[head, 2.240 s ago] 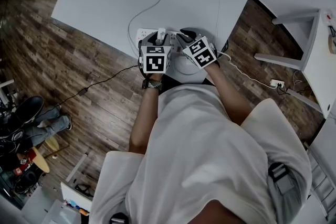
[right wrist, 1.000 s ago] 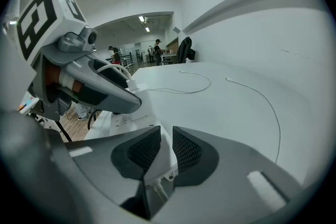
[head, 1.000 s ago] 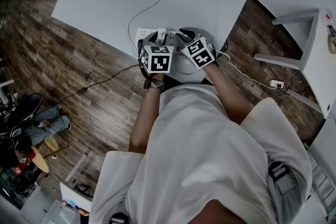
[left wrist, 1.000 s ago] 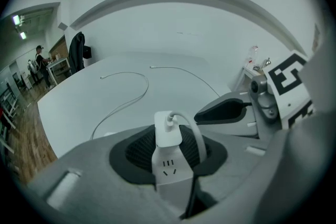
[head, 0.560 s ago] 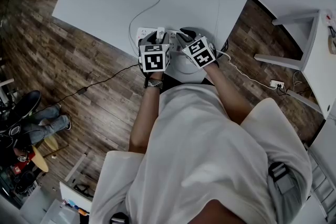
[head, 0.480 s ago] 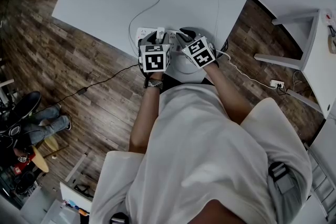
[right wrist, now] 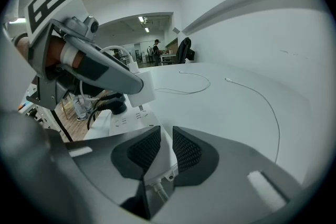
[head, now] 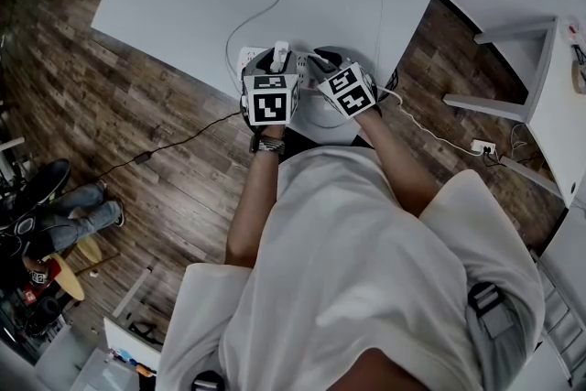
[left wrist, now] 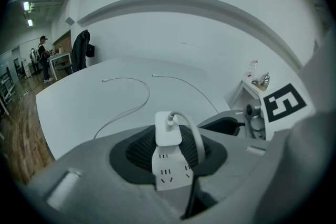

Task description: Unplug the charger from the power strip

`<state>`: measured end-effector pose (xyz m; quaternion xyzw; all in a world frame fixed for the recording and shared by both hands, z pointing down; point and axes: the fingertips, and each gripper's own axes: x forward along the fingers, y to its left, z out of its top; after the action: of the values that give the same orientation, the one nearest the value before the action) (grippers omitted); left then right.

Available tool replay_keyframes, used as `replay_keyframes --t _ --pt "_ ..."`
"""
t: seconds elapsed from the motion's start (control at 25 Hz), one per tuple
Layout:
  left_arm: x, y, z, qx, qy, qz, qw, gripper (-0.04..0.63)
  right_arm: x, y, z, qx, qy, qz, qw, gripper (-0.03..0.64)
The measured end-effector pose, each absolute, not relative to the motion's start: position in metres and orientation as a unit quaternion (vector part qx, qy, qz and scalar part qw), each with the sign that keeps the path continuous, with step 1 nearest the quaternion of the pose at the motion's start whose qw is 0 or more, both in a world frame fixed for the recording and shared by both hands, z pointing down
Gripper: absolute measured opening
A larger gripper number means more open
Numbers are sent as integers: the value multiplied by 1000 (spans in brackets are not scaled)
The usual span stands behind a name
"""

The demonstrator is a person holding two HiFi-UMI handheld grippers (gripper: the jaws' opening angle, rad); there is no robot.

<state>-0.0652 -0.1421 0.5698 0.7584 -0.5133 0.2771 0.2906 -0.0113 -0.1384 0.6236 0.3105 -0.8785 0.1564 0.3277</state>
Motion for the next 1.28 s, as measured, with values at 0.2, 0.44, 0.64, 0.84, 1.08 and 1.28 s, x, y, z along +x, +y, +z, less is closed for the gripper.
replay_keyframes --t 0.2,0.44,0.64,0.84,1.08,1.28 --pt "-67 -139 567 758 -516 264 300 143 -10 -137 623 313 -877 159 328 72" --pt "-59 -133 567 762 -490 175 385 143 -10 -139 624 319 -878 169 315 74" --pt "-56 -128 570 764 -462 135 430 143 -10 -140 624 327 -877 170 307 77" --pt "-43 -123 577 770 -432 129 451 144 -8 -139 625 329 -877 174 304 80" --pt "-42 -123 585 772 -429 138 449 144 -9 -140 625 329 -877 177 303 81" --pt "-47 -127 584 776 -452 168 407 149 -7 -139 624 331 -876 176 303 81"
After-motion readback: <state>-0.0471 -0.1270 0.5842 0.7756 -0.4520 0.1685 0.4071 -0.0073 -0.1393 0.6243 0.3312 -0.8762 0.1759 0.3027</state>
